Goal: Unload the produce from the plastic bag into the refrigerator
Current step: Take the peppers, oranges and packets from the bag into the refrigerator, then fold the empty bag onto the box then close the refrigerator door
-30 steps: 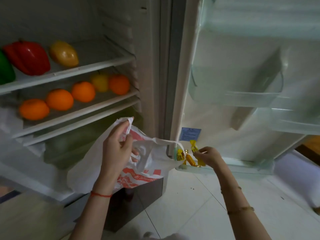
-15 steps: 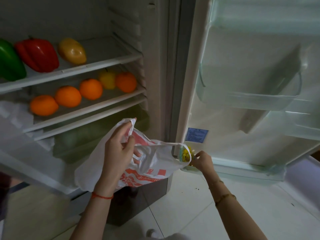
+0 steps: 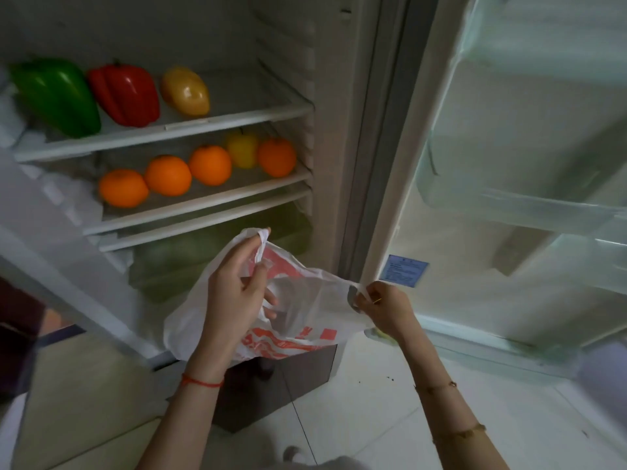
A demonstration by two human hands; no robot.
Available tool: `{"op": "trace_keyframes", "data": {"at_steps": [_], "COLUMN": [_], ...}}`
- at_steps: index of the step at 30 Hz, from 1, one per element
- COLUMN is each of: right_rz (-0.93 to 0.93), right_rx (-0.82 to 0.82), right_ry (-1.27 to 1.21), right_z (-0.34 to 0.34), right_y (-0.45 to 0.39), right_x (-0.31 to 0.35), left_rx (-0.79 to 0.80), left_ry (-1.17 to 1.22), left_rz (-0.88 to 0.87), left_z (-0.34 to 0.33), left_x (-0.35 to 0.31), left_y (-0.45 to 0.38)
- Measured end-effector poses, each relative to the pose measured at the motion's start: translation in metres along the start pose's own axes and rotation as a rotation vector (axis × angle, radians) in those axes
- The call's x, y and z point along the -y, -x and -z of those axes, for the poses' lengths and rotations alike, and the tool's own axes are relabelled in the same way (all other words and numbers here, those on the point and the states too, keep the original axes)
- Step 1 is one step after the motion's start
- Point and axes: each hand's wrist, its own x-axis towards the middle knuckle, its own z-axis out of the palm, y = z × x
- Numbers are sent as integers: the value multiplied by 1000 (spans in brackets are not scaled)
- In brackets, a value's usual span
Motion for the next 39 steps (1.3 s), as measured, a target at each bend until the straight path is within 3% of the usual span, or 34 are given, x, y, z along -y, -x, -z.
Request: {"op": "trace_keyframes", "data": {"at_steps": [3, 9, 21, 26, 31, 39], "right_rz": [92, 305, 605, 712, 706, 635], "right_rx": [-37, 46, 622, 842, 1007, 928], "right_ry": [28, 73, 175, 97, 24, 62], "right_z": [-3, -1, -31, -68, -112, -226], "right_y": [1, 4, 34, 50, 65, 84], "right_x": [18, 64, 170, 197, 227, 279], "left_rx": [-41, -145, -509, -685, -757, -886], "left_ry": [8, 52, -22, -62, -180, -172], "left_rz": [59, 190, 423, 526, 616, 739], "left_z": [10, 40, 120, 141, 168, 230], "left_x": [2, -1, 1, 2, 18, 87], "left_y": [5, 26, 109, 148, 181, 208]}}
